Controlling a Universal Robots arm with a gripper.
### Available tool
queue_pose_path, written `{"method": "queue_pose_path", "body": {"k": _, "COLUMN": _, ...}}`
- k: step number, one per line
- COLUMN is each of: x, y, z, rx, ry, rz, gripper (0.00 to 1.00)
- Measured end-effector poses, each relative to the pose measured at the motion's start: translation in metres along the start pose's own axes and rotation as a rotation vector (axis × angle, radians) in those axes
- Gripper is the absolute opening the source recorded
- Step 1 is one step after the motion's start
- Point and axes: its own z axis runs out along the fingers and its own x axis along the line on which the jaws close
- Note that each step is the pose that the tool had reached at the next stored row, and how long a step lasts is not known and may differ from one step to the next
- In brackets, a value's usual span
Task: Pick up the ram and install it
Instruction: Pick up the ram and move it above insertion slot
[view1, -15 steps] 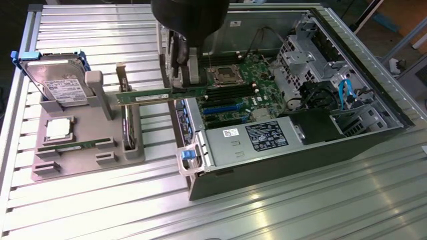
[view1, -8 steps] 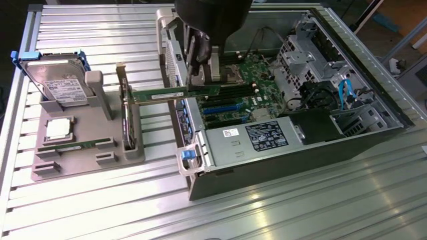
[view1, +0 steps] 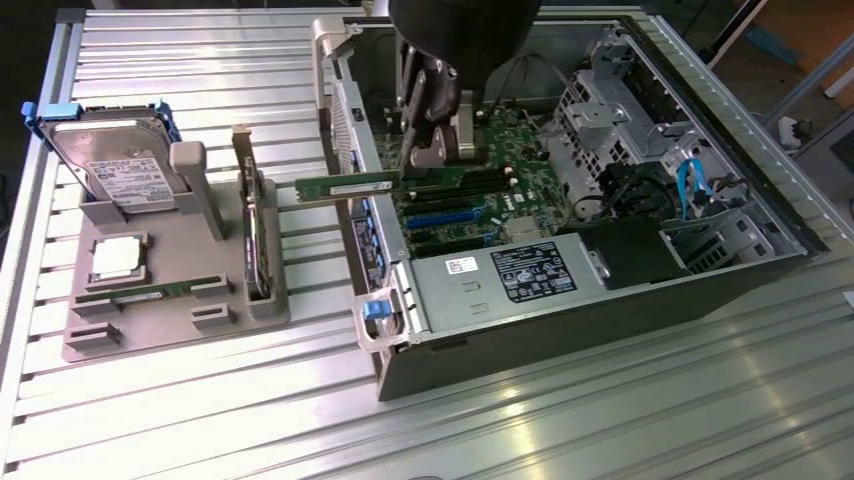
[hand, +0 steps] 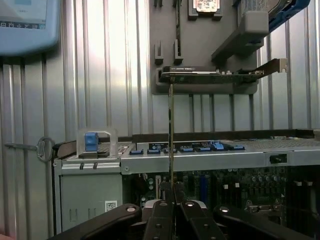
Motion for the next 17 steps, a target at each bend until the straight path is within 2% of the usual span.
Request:
{"method": "queue_pose_path", "body": {"k": 8, "x": -0.001, "y": -0.02, "z": -0.0006, "rx": 0.0001, "ry": -0.0001, "rz": 0.0, "gripper": 0.12}}
{"method": "queue_pose_path", "body": {"k": 10, "x": -0.001, "y": -0.0291, "z": -0.0009, "rx": 0.0, "ry": 0.0, "rz": 0.0, "gripper": 0.12}}
{"method": "queue_pose_path", "body": {"k": 17, "x": -0.002, "y": -0.0521, "z": -0.0017, "rx": 0.0, "ry": -0.0001, "rz": 0.0, "gripper": 0.12}}
